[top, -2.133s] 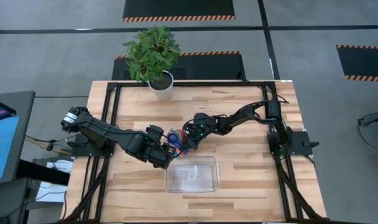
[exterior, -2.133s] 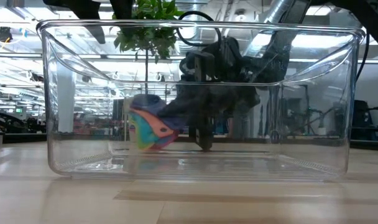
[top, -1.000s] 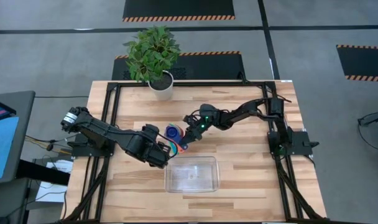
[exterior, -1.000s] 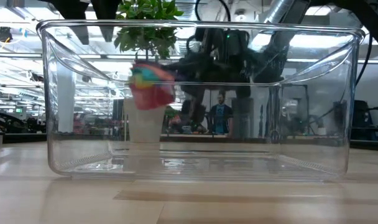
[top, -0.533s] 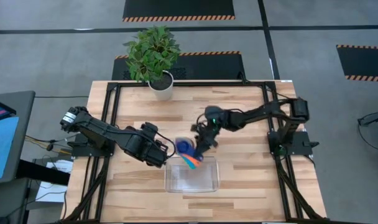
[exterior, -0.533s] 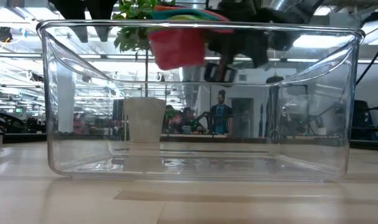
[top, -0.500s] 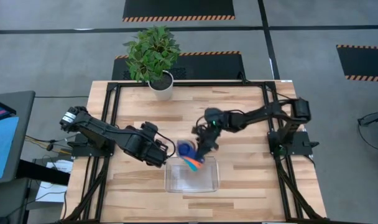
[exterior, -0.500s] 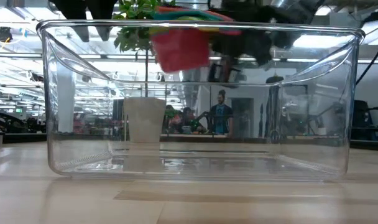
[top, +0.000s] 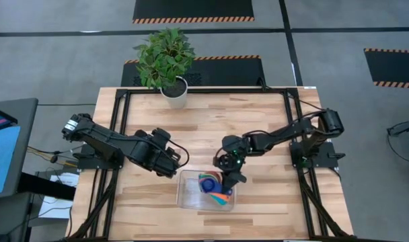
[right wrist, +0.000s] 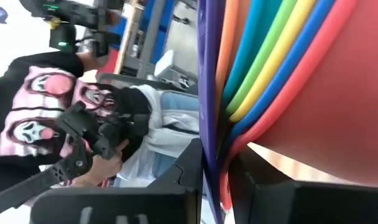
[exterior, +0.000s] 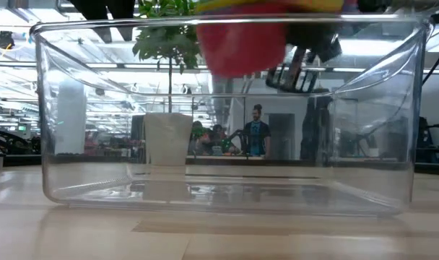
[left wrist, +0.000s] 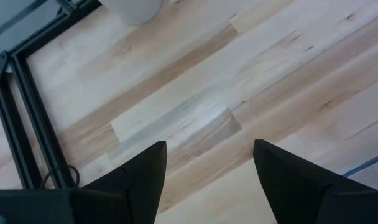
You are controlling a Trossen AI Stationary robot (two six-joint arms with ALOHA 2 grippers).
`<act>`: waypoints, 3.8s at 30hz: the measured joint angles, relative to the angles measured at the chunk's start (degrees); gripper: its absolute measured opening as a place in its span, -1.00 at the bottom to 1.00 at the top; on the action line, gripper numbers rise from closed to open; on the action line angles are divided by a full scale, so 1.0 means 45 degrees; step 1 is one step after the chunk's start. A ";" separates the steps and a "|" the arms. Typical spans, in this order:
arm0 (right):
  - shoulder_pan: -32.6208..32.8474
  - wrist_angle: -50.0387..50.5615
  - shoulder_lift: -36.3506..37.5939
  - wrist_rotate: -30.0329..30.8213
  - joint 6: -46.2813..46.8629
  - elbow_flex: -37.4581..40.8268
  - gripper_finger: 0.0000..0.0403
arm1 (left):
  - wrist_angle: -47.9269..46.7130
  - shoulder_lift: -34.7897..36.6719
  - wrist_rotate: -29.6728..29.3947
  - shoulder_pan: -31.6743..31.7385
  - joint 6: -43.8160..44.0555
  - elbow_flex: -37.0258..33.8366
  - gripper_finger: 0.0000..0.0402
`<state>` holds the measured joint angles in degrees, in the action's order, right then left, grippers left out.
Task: Nest measuring cups in basket
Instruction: Put the colored stacked measuring cups into the transparent bin
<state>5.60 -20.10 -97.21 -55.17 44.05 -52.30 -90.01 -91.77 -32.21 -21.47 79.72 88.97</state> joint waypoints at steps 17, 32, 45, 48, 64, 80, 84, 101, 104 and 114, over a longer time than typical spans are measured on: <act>-0.0194 -0.0221 -0.0588 -0.0874 -0.0236 -0.0221 -0.71 | 0.0296 -0.0002 -0.0024 0.0255 -0.0490 0.0000 0.15; -0.0194 0.0074 -0.0588 -0.1056 -0.0568 -0.0216 -0.71 | 0.7624 -0.0557 0.0793 0.0338 -0.3807 0.0000 0.15; 0.0384 0.0783 -0.1185 -0.0769 0.0077 -0.0488 -0.71 | 0.9377 -0.2526 0.3007 0.0316 -0.3803 -0.0010 0.15; 0.0392 0.0804 -0.1561 -0.0833 0.0211 -0.0865 -0.71 | 0.9375 -0.2460 0.3000 0.0321 -0.3808 -0.0010 0.15; 0.0156 0.3022 -0.1594 0.0318 -0.0674 -0.1503 -0.40 | 0.9472 -0.2424 0.3431 0.0248 -0.3963 0.0000 0.15; 0.0167 0.3073 -0.1565 0.0637 -0.0811 -0.1513 -0.02 | 0.9649 -0.2424 0.3411 0.0253 -0.4133 0.0000 0.15; 0.0141 0.3105 -0.1565 0.0679 -0.0812 -0.1513 -0.08 | 0.9650 -0.2424 0.3439 0.0253 -0.4129 0.0000 0.15; -0.0033 0.3272 -0.1579 0.0662 -0.0926 -0.1508 -0.15 | 0.9972 -0.2419 0.4050 0.0200 -0.4665 0.0000 0.15; -0.0091 0.3301 -0.1579 0.0463 -0.0933 -0.1508 -0.17 | 0.9783 -0.2419 0.4013 0.0220 -0.4900 0.0000 0.15; -0.0905 0.3441 -0.1245 0.0274 -0.0590 -0.1654 -0.27 | 0.8896 -0.2265 0.4137 0.0238 -0.5622 0.0000 0.15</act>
<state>1.53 -4.62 -102.81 -53.94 41.40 -59.75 -49.98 -101.96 -13.59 -20.40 54.42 88.97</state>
